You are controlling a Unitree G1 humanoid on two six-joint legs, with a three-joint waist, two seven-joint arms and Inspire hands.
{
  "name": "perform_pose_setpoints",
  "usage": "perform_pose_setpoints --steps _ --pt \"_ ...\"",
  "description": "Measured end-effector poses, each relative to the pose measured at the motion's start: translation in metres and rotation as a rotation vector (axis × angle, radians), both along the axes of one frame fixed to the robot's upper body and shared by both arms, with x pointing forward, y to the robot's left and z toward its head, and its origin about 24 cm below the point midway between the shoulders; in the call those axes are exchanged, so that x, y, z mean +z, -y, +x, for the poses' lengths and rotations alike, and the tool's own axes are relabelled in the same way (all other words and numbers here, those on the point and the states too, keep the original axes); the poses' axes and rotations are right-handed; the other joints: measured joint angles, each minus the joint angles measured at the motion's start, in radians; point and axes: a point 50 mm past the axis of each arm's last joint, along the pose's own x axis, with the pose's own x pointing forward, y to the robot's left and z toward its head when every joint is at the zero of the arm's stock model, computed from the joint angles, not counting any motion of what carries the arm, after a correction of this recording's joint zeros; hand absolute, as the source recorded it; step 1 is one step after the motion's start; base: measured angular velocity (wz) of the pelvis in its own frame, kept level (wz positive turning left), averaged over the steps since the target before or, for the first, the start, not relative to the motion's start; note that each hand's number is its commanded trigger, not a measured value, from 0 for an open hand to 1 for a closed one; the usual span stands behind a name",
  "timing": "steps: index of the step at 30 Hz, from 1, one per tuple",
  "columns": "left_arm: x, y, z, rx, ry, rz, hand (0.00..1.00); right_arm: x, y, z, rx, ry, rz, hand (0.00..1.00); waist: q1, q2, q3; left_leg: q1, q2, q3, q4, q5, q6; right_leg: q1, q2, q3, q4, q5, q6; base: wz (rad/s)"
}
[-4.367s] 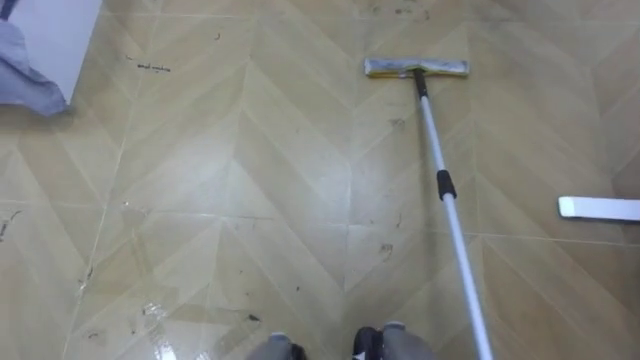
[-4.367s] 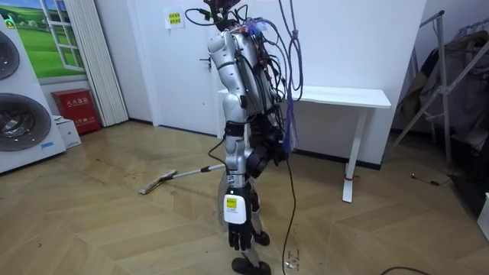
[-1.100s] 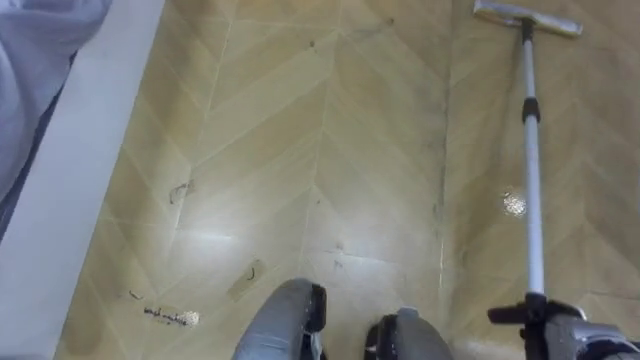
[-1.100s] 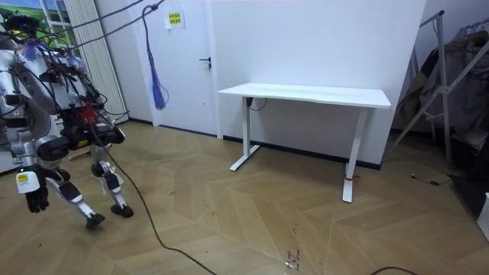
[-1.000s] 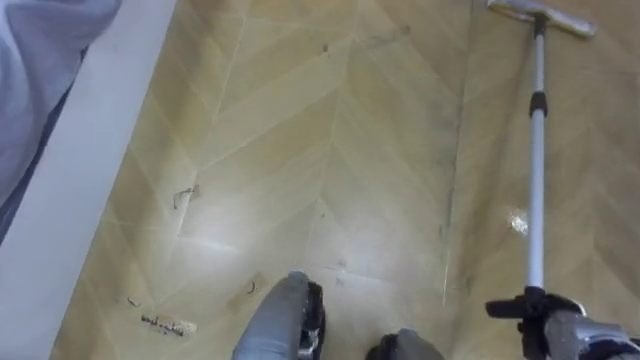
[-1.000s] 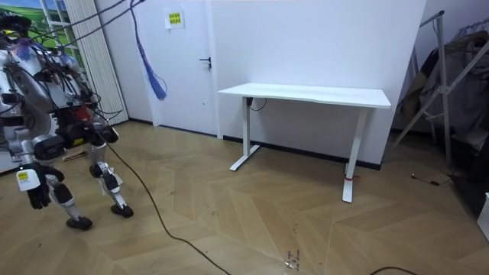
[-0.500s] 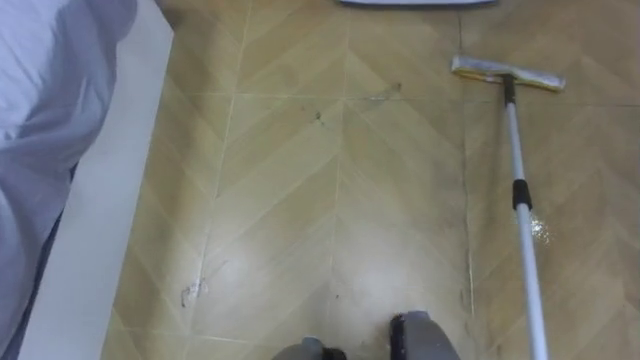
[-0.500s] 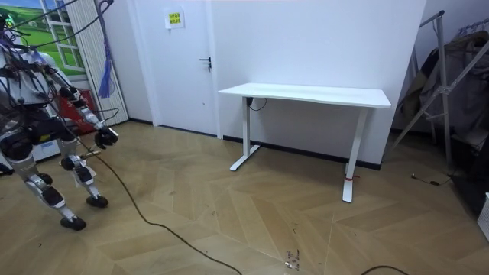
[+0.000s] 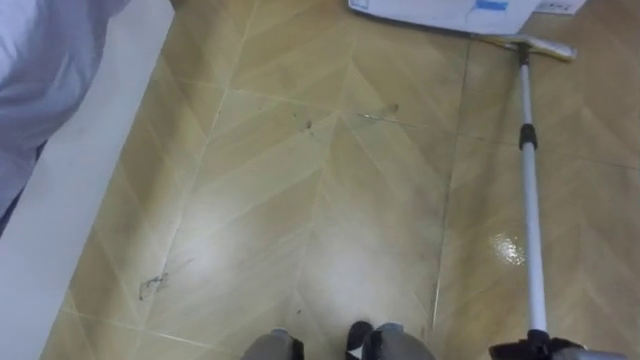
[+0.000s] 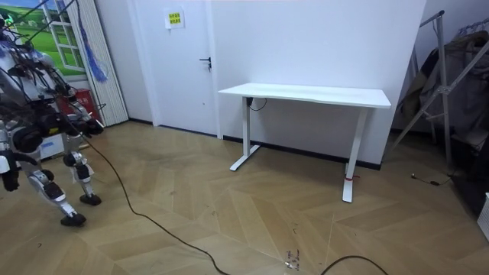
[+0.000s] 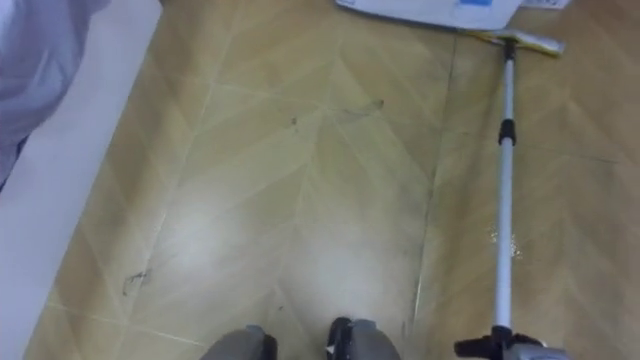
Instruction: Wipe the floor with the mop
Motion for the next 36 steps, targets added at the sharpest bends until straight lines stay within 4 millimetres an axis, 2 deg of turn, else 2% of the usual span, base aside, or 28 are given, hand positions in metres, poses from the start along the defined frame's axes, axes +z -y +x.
perform_pose_setpoints --steps 2,3,4,5,6,7,8,9,10,11,12,13,15,17,21,22,25,31,36 --pt "-0.001 0.002 -0.001 0.001 0.001 -0.011 0.0 -0.007 -0.006 -0.01 -0.02 0.007 0.022 1.0 -0.002 0.028 0.0 0.05 0.002 -0.004 -0.077 0.001 0.001 0.046 0.003 -0.015 -0.058 0.023 0.005 0.12" --pt "-0.001 0.002 -0.002 0.002 -0.003 -0.012 0.0 -0.009 -0.009 -0.014 -0.032 0.007 0.031 1.0 -0.004 0.034 -0.0011 0.068 0.002 -0.005 -0.102 0.001 0.002 0.062 0.003 -0.017 -0.075 0.028 0.008 0.22" --pt "-0.002 0.002 -0.005 0.001 -0.018 -0.012 0.0 -0.015 -0.012 -0.026 -0.052 -0.006 0.048 1.0 -0.01 0.044 -0.0047 0.108 -0.002 -0.005 -0.152 0.012 0.023 0.1 0.001 -0.022 -0.113 0.037 0.013 0.28" --pt "-0.002 0.002 -0.009 0.004 -0.034 -0.007 0.0 -0.02 -0.015 -0.041 -0.063 -0.036 0.057 1.0 -0.02 0.052 -0.0049 0.154 -0.004 -0.002 -0.197 0.029 0.029 0.15 -0.004 -0.031 -0.153 0.046 0.016 0.31" --pt "-0.002 0.001 -0.009 0.003 -0.042 -0.004 0.0 -0.023 -0.016 -0.05 -0.066 -0.056 0.059 1.0 -0.027 0.053 -0.0052 0.18 -0.009 0.0 -0.224 0.04 0.03 0.174 -0.011 -0.034 -0.17 0.049 0.019 0.34" --pt "-0.002 0.0 -0.012 -0.006 -0.06 0.003 0.0 -0.027 -0.014 -0.071 -0.079 -0.112 0.055 1.0 -0.04 0.05 -0.0066 0.236 -0.025 -0.004 -0.281 0.062 0.033 0.22 -0.025 -0.034 -0.197 0.052 0.024 0.32" --pt "-0.002 -0.001 -0.013 -0.015 -0.07 0.01 0.0 -0.029 -0.01 -0.095 -0.073 -0.189 0.04 1.0 -0.052 0.049 -0.0115 0.288 -0.039 -0.009 -0.338 0.084 0.037 0.265 -0.036 -0.037 -0.227 0.055 0.03 0.28" --pt "-0.002 -0.001 -0.014 -0.022 -0.078 0.015 0.0 -0.03 -0.009 -0.107 -0.067 -0.227 0.034 1.0 -0.058 0.05 -0.0169 0.31 -0.041 -0.01 -0.362 0.093 0.038 0.285 -0.038 -0.04 -0.243 0.059 0.031 0.18" --pt "-0.002 -0.005 -0.016 -0.015 -0.084 0.024 0.0 -0.031 -0.009 -0.129 -0.053 -0.296 0.028 1.0 -0.068 0.047 -0.0276 0.356 -0.045 -0.012 -0.408 0.111 0.04 0.324 -0.041 -0.041 -0.273 0.066 0.034 0.0" --pt "-0.002 -0.007 -0.019 -0.002 -0.095 0.031 0.0 -0.032 -0.011 -0.143 -0.037 -0.352 0.031 1.0 -0.078 0.044 -0.0301 0.409 -0.048 -0.01 -0.457 0.126 0.039 0.366 -0.042 -0.041 -0.298 0.073 0.033 -0.05" --pt "-0.002 -0.008 -0.021 -0.001 -0.106 0.034 0.0 -0.033 -0.012 -0.149 -0.029 -0.374 0.034 1.0 -0.085 0.041 -0.0326 0.44 -0.05 -0.008 -0.482 0.135 0.039 0.39 -0.044 -0.041 -0.311 0.075 0.033 -0.17" --pt "-0.003 -0.008 -0.025 -0.019 -0.127 0.039 0.0 -0.033 -0.015 -0.156 -0.006 -0.408 0.04 1.0 -0.098 0.028 -0.0355 0.488 -0.052 -0.004 -0.522 0.147 0.039 0.426 -0.045 -0.039 -0.329 0.076 0.033 -0.12" --pt "-0.002 -0.008 -0.024 -0.042 -0.131 0.047 0.0 -0.034 -0.018 -0.167 0.014 -0.443 0.048 1.0 -0.12 0.024 -0.036 0.55 -0.052 0.001 -0.561 0.16 0.039 0.48 -0.043 -0.042 -0.355 0.078 0.034 -0.05" --pt "-0.002 -0.009 -0.025 -0.065 -0.136 0.058 0.0 -0.037 -0.026 -0.168 0.031 -0.453 0.068 1.0 -0.133 0.015 -0.0335 0.627 -0.051 0.003 -0.609 0.18 0.038 0.547 -0.038 -0.04 -0.39 0.083 0.035 0.0" --pt "-0.002 -0.01 -0.024 -0.071 -0.135 0.07 0.0 -0.039 -0.035 -0.161 0.042 -0.452 0.111 1.0 -0.133 -0.004 -0.0307 0.682 -0.047 0.002 -0.646 0.191 0.038 0.596 -0.022 -0.021 -0.429 0.093 0.048 -0.02" --pt "-0.001 -0.011 -0.026 -0.071 -0.143 0.077 0.0 -0.04 -0.036 -0.159 0.052 -0.449 0.122 1.0 -0.132 -0.008 -0.0281 0.693 -0.044 0.002 -0.65 0.191 0.038 0.611 -0.017 -0.021 -0.441 0.104 0.044 -0.04" --pt "0.0 -0.015 -0.032 -0.065 -0.166 0.103 0.0 -0.041 -0.04 -0.158 0.074 -0.465 0.145 1.0 -0.132 -0.025 -0.0273 0.73 -0.036 -0.001 -0.672 0.191 0.037 0.652 -0.009 -0.026 -0.468 0.114 0.041 -0.02" --pt "-0.001 -0.01 -0.044 -0.149 -0.225 0.114 0.0 -0.041 -0.042 -0.159 0.083 -0.485 0.161 1.0 -0.133 -0.025 -0.0272 0.788 -0.031 -0.003 -0.707 0.191 0.037 0.703 -0.005 -0.041 -0.49 0.116 0.04 0.0" --pt "0.0 -0.01 -0.042 -0.116 -0.22 0.093 0.0 -0.041 -0.044 -0.16 0.086 -0.492 0.164 1.0 -0.134 -0.021 -0.0286 0.816 -0.025 0.0 -0.708 0.192 0.037 0.742 0.002 -0.039 -0.52 0.117 0.041 0.01"
